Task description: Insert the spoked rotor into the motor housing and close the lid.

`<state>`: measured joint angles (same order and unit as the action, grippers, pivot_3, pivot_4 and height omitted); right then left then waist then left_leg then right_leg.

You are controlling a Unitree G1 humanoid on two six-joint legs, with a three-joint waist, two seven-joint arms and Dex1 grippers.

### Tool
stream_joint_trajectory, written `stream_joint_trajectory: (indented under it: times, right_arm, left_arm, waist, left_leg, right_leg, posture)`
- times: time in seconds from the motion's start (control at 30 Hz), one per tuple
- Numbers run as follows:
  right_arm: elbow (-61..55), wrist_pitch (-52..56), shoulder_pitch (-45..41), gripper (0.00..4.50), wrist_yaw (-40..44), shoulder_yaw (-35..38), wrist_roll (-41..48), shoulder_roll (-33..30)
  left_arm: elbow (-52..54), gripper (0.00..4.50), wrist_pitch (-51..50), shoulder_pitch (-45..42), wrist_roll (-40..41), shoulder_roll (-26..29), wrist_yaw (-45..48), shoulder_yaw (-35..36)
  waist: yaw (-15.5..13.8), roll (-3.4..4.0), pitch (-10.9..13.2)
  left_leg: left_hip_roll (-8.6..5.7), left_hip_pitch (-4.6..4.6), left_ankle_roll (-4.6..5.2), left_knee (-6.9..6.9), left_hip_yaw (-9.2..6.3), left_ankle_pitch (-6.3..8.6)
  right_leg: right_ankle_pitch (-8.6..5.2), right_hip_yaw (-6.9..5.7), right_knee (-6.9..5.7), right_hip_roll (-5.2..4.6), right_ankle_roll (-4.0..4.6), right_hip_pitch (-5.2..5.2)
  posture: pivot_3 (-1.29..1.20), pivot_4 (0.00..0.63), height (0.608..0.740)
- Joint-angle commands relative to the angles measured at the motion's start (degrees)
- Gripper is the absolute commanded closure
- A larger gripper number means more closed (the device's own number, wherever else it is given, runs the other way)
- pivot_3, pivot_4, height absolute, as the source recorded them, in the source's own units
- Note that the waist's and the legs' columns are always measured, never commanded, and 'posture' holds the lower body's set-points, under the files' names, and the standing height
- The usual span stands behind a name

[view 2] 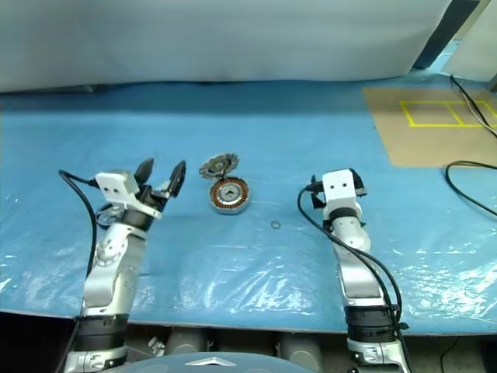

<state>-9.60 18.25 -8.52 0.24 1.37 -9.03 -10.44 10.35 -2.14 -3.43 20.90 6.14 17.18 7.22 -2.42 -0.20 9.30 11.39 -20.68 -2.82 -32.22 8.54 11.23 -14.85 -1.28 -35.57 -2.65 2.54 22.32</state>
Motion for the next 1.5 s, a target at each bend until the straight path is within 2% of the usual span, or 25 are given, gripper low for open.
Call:
stream_joint_trajectory:
  times: [0.03,0.47,0.57,0.9,1.07,1.17,1.23,1.33,1.5]
  right_arm:
    - [-2.7,-0.1,0.0,0.05,0.4,-0.3,0.5,0.5]
    - [-2.3,-1.2,-0.2,0.05,4.1,0.3,1.7,-0.6]
    - [-2.2,-0.7,-0.9,0.05,6.0,1.0,2.7,-2.2]
    - [-3.8,3.1,-5.4,0.05,15.6,2.0,8.7,-8.3]
    - [-2.8,5.6,-10.1,0.05,27.3,-1.0,14.3,-13.1]
    - [-2.2,6.4,-13.4,0.05,38.5,-4.2,18.1,-17.7]
    - [-0.9,6.0,-16.4,0.05,44.7,-6.5,19.5,-20.1]
    - [2.9,3.2,-22.3,0.05,52.9,-11.8,18.6,-22.2]
    - [12.1,-0.7,-34.4,0.05,64.4,-20.5,17.4,-19.2]
  left_arm:
    - [-0.1,0.00,3.4,0.3,-0.7,1.1,1.9,0.5]
    - [-7.0,0.00,9.0,0.4,0.0,3.8,6.7,3.1]
    - [-7.0,0.00,10.7,2.1,-0.4,4.5,8.4,2.7]
    - [-5.1,0.00,8.0,3.9,5.9,8.7,17.6,3.1]
    - [-2.9,0.00,0.1,2.4,13.4,15.5,27.9,2.1]
    - [-1.6,0.00,-6.5,1.4,17.4,21.6,36.1,0.9]
    - [-2.7,0.00,-7.8,0.2,17.4,24.1,39.4,0.5]
    - [-4.5,0.00,-8.9,-2.2,16.6,25.4,41.5,0.1]
    - [-3.7,0.00,-9.9,-3.3,15.5,23.6,40.5,-1.2]
  waist:
    - [0.0,0.00,0.0]
    - [0.0,0.00,0.0]
    - [0.0,0.00,0.0]
    - [-0.1,0.00,0.0]
    - [-0.1,0.02,0.0]
    - [-0.1,0.04,0.0]
    - [-0.1,0.06,0.0]
    - [0.0,0.12,0.1]
    - [0.2,0.13,0.1]
  left_leg:
    - [0.00,0.00,0.00,0.00,0.00,0.00]
    - [-0.03,0.01,0.00,-0.01,0.00,0.00]
    - [-0.02,0.02,0.00,-0.01,0.00,0.00]
    - [0.09,0.05,0.01,-0.02,0.01,0.00]
    - [0.08,0.06,0.01,-0.02,0.04,0.00]
    - [0.17,0.05,0.01,-0.03,0.07,-0.01]
    - [0.18,0.05,0.02,-0.03,0.09,-0.01]
    - [0.21,0.06,0.04,-0.04,0.15,-0.02]
    - [0.30,0.01,0.17,-0.10,0.26,-0.10]
  right_leg:
    - [0.00,0.00,0.00,0.00,0.00,0.00]
    - [0.00,0.01,0.02,-0.05,-0.01,-0.02]
    - [0.00,0.01,0.02,-0.04,-0.01,-0.02]
    - [0.00,0.02,-0.01,-0.05,0.00,-0.04]
    - [-0.01,0.02,-0.04,-0.02,0.03,-0.03]
    - [-0.01,0.02,-0.04,-0.03,0.04,-0.04]
    - [-0.01,0.02,-0.06,-0.02,0.06,-0.03]
    - [-0.01,0.03,-0.08,-0.03,0.09,-0.03]
    - [-0.02,0.00,-0.18,0.01,0.25,0.03]
  posture:
    - [0.00,0.150,0.740]
    - [0.00,0.150,0.740]
    - [0.00,0.150,0.740]
    - [0.00,0.150,0.740]
    - [0.00,0.150,0.740]
    - [0.00,0.150,0.740]
    - [0.00,0.150,0.740]
    - [0.00,0.150,0.740]
    - [0.00,0.150,0.740]
